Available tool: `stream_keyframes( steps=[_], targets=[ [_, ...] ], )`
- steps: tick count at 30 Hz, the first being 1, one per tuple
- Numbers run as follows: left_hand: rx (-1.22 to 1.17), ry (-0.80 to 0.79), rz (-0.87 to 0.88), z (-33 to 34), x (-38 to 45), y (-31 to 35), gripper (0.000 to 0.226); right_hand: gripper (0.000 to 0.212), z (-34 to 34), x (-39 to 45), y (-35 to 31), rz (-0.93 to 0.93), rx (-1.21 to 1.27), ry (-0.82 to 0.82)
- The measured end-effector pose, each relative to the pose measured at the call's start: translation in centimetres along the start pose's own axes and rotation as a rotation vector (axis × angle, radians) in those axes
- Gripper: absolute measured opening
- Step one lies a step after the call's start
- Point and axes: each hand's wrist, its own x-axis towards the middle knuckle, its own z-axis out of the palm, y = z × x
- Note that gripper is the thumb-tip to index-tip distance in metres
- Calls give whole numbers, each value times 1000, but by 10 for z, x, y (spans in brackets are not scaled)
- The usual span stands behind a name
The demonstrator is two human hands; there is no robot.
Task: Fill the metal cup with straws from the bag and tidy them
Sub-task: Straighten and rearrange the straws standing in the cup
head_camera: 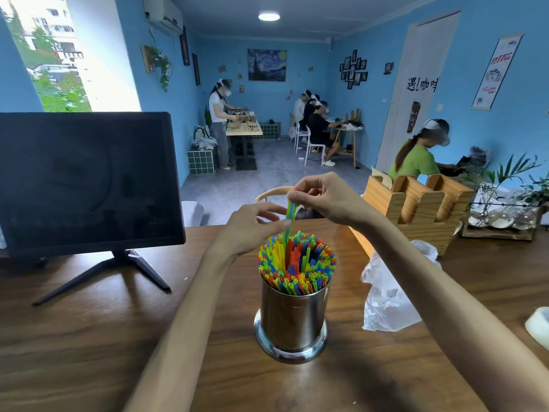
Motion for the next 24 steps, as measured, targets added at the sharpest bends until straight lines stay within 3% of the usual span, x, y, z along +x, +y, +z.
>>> stream_keyframes(
  steps=[5, 10, 14, 21, 24],
  targets=[
    [73, 28, 148, 11, 4, 10, 16, 19, -1, -2, -14, -58, -49, 129],
    [-28, -11, 177, 12, 3, 8, 13, 13, -18, -2, -29, -160, 51, 515],
    [-242, 70, 183, 6, -2, 9, 9, 16, -37, -1, -25, -128, 344, 793],
    [-717, 362, 169, -8, -8, 22, 4, 20, -9, -10, 16, 141, 631, 765],
    [-844, 466, 162, -5, -8, 27, 20, 22, 16, -19, 32, 187, 657, 690]
  ],
)
